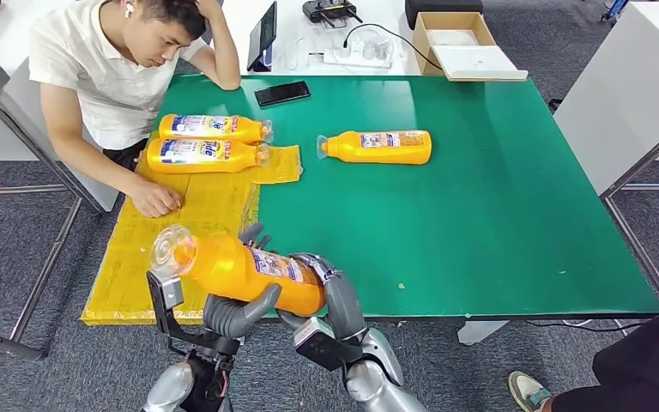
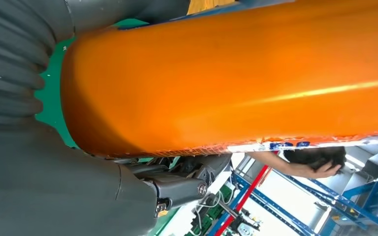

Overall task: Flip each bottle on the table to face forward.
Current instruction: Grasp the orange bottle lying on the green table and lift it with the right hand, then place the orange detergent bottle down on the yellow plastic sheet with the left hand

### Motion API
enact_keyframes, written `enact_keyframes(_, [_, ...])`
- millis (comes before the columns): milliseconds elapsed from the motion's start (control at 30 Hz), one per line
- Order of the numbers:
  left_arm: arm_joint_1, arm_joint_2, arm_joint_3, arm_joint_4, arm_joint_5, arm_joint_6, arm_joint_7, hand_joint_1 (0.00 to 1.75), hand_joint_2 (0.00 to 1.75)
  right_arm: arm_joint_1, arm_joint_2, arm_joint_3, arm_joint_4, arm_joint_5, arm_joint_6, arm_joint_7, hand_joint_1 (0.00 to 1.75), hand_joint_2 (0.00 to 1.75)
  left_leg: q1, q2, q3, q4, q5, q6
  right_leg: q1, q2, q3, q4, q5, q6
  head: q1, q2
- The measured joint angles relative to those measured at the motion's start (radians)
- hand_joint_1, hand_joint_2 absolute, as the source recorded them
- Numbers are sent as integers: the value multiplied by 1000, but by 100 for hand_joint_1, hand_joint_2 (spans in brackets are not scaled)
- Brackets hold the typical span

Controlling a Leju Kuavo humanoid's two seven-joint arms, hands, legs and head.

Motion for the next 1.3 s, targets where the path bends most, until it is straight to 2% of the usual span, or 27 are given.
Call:
enact_keyframes(33, [-3, 0, 3, 4, 6, -5, -3, 175, 175, -2, 0, 4, 3, 0, 3, 0, 0, 44, 0, 0, 0, 0, 0, 0, 0, 0, 0, 0, 0, 0, 0, 0])
enact_keyframes(67, [-7, 0, 5, 8, 11, -13, -7, 175, 175, -3, 0, 10, 5, 0, 11, 0, 0, 0, 0, 0, 0, 0, 0, 0, 0, 0, 0, 0, 0, 0, 0, 0])
enact_keyframes(333, [-11, -2, 30, 13, 56, -58, -25, 175, 175, 1, 3, 66, 17, 9, 28, -34, 0, 0, 0, 0, 0, 0, 0, 0, 0, 0, 0, 0, 0, 0, 0, 0])
enact_keyframes(533, [-12, -1, 53, 16, 68, -69, -33, 175, 175, 18, -3, 97, -5, -10, 4, -84, 0, 0, 0, 0, 0, 0, 0, 0, 0, 0, -1, 0, 0, 0, 0, 0])
enact_keyframes(833, [-36, 3, 98, 21, -40, -1, -99, 175, 175, 78, -41, 161, -114, -67, -64, -85, 0, 0, 0, 0, 0, 0, 0, 0, 0, 0, 0, 0, 0, 0, 0, 0])
enact_keyframes(900, [-43, 8, 101, 23, -138, 81, -110, 175, 175, 87, -51, 166, -132, -80, -84, -85, 0, 0, 0, 0, 0, 0, 0, 0, 0, 0, 0, 0, 0, 0, 0, 0])
enact_keyframes(1033, [-88, 41, 126, 61, -616, 444, -136, 175, 175, 104, -77, 156, -171, -114, -158, -85, 0, 0, 0, 0, 0, 0, 0, 0, 0, 0, 0, 0, 0, 0, 0, 0])
enact_keyframes(1100, [-125, 60, 160, 102, -785, 568, -141, 175, 175, 112, -88, 130, -193, -127, -192, -85, 0, 0, 0, 0, 0, 0, 1, 0, 0, 0, 0, 0, 0, 0, 0, 0])
enact_keyframes(1167, [-156, 76, 200, 144, -864, 631, -142, 175, 175, 118, -95, 97, -216, -141, -217, -85, 0, 0, 0, 1, 1, 0, 1, 0, 0, 0, 0, 0, 0, 0, 0, 0])
enact_keyframes(1300, [-188, 93, 250, 196, -927, 658, -137, 175, 175, 125, -103, 55, -247, -155, -233, -85, 0, 0, 0, 1, 1, 0, 1, 0, 0, 0, 0, 0, 0, 0, 0, 0])
